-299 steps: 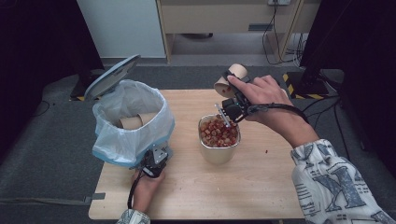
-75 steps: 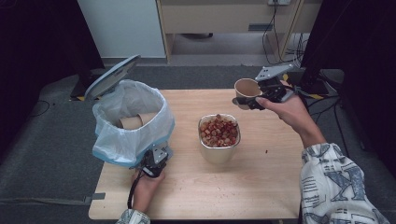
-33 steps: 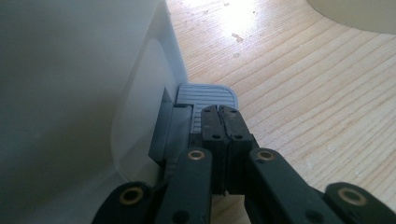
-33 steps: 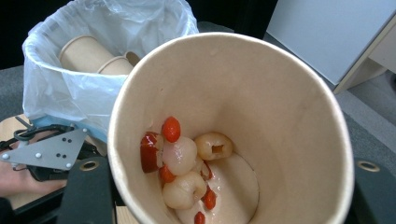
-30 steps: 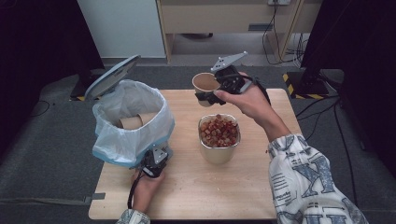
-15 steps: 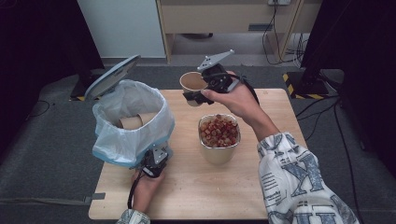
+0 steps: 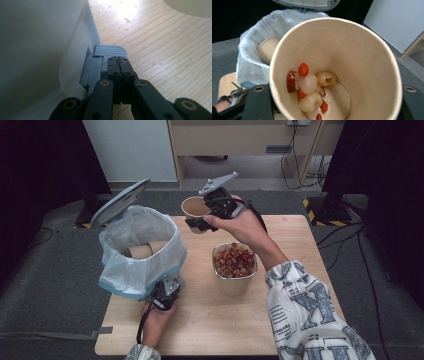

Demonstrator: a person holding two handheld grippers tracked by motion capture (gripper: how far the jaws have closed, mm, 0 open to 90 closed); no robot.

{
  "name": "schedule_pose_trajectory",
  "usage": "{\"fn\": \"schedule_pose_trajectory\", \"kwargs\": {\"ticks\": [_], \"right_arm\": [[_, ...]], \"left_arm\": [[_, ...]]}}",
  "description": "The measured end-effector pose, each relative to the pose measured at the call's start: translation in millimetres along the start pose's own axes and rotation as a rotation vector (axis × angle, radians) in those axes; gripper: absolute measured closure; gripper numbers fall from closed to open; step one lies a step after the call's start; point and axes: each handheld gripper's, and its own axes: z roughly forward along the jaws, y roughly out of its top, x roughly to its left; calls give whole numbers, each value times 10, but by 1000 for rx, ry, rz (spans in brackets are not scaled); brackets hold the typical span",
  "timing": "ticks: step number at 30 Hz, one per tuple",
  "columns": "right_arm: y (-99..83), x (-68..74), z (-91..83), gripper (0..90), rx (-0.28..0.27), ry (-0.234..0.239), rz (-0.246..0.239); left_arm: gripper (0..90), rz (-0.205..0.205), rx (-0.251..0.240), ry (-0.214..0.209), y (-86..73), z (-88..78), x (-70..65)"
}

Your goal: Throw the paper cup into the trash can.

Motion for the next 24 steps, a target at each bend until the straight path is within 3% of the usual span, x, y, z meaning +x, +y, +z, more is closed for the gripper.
{"fn": "schedule_pose_trajectory", "kwargs": {"ticks": [24], "right_arm": [[127,123,183,326,-29,25,28]], "left_arm": [[883,-1,-1,-1,0,0,0]]}}
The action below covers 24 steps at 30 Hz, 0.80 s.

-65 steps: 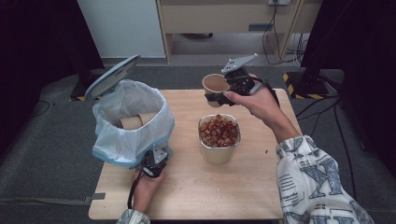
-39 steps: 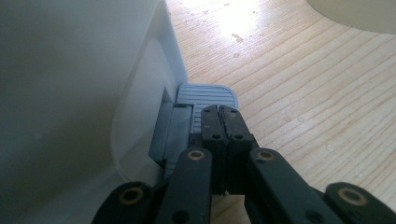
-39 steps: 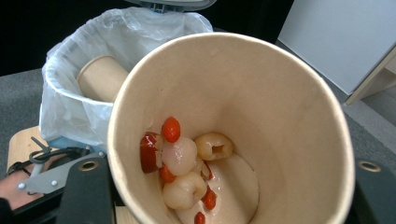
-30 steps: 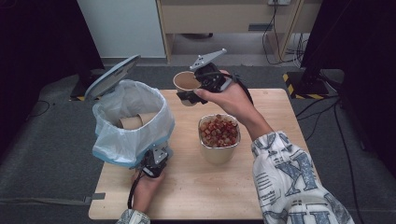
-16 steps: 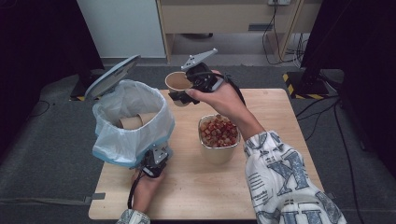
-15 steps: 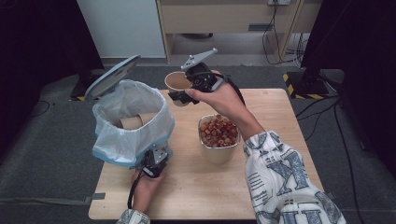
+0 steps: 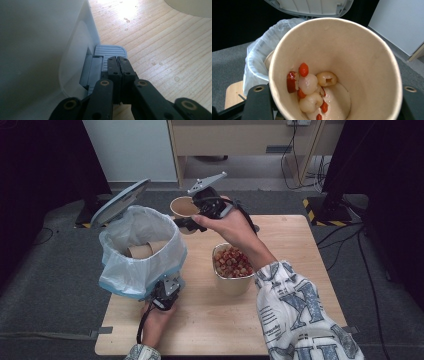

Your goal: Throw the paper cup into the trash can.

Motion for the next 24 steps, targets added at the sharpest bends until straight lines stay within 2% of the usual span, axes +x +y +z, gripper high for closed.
{"fn": "schedule_pose_trajectory", "kwargs": {"ticks": [10,24], "right_arm": [[57,116,193,322,-7,15,7],[125,249,577,312,-1,37,3]], "left_arm": [[883,6,5,0,1,-4,2],[879,10,10,4,6,-3,-5]]}}
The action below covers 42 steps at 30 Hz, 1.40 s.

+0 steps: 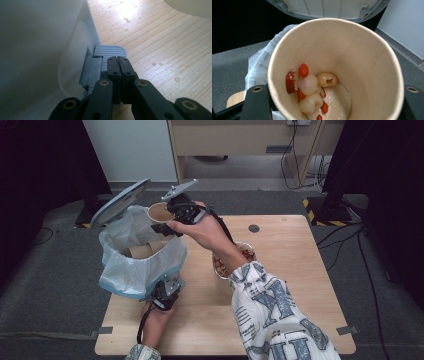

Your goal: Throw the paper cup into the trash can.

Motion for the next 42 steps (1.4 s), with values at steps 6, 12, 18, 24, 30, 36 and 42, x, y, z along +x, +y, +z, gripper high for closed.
{"fn": "schedule_pose_trajectory", "kwargs": {"ticks": [6,12,18,24,30,36,42], "right_arm": [[-7,30,154,306,9,6,-2],[-39,50,284,284,24,3,-16],[-51,76,340,170,7,-12,-33],[-48,67,257,137,-10,-18,-27],[-68,33,193,141,-5,-24,-25],[-77,26,143,145,-9,-29,-22],[-84,5,33,185,-21,-42,-24]], "left_arm": [[879,-1,-1,-1,-1,1,0],[879,-1,-1,-1,-1,0,1],[879,-1,-2,-3,-2,0,4],[879,-2,-4,-3,-2,2,4],[879,-1,-4,-3,-2,2,4],[879,-1,-4,-2,-2,2,3],[878,-5,-7,-2,-3,4,1]]}}
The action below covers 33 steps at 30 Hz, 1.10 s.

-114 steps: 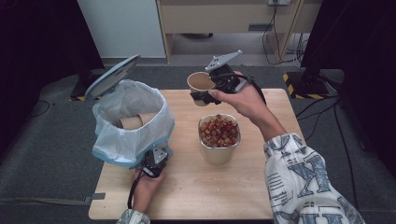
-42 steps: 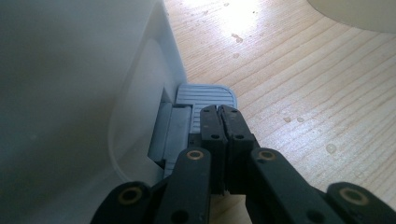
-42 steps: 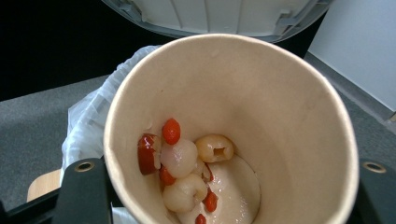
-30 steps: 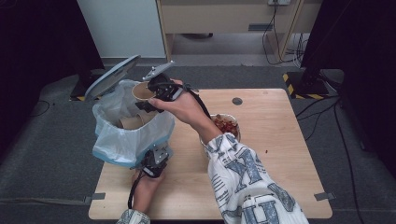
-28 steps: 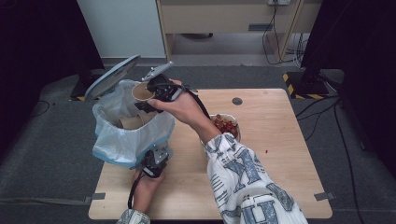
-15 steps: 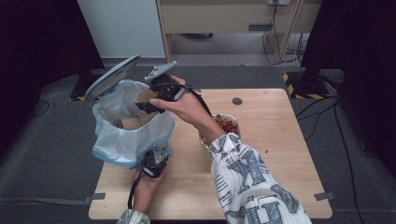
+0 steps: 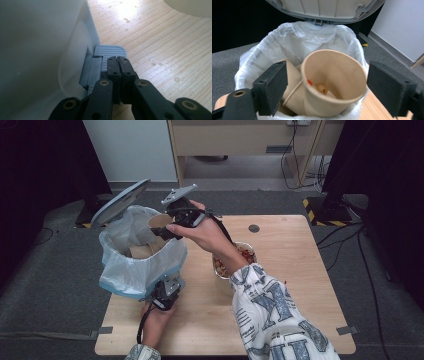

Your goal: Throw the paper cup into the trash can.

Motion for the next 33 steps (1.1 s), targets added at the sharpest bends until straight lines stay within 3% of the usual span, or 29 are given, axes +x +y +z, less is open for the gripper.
{"fn": "schedule_pose_trajectory", "kwargs": {"ticks": [15,24,33], "right_arm": [[-216,-164,-246,342,10,-40,-3],[-344,-266,-371,337,12,-60,12],[-551,-447,-576,311,6,-97,64]], "left_arm": [[878,1,2,1,1,-1,-2],[878,1,0,0,0,0,1],[878,-5,-1,-4,-2,2,1]]}}
